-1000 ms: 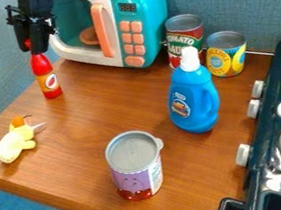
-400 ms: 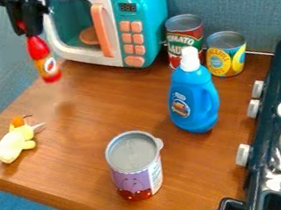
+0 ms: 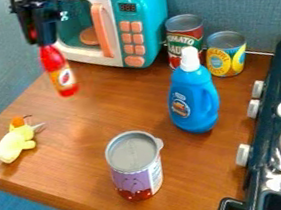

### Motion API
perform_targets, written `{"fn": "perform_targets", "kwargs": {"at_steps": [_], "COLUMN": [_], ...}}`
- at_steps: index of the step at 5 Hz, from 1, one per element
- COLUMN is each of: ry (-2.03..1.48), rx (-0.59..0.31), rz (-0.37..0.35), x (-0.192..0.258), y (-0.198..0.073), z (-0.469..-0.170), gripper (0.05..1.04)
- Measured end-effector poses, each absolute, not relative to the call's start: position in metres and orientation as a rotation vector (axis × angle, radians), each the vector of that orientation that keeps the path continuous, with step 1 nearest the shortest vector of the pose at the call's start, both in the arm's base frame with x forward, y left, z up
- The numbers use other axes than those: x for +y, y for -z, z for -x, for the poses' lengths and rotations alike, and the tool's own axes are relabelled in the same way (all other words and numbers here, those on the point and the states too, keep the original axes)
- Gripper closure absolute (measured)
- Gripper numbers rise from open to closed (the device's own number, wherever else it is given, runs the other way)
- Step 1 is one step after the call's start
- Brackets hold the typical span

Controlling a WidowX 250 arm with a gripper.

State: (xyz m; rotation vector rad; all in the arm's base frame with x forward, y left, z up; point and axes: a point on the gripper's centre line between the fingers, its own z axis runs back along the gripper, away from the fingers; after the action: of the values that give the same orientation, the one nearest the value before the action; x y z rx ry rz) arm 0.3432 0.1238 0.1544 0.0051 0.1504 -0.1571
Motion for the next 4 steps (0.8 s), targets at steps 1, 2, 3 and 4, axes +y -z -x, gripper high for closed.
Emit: {"fn": "perform_targets", "kwargs": {"at_steps": [1,2,3,4], "ry": [0.167,0.175,0.188,0.193], "rx": [0.171,0.188,0.198,0.218], "rz": [-0.003,-0.047,-0.054,-0.078], "x": [0.115,0.109,0.103,0.103], "y": [-0.15,-0.145,-0.142,-0.131], "z": [-0.316,-0.302,-0.294,-0.289], "gripper": [0.741,0.742,0.742,0.741]}}
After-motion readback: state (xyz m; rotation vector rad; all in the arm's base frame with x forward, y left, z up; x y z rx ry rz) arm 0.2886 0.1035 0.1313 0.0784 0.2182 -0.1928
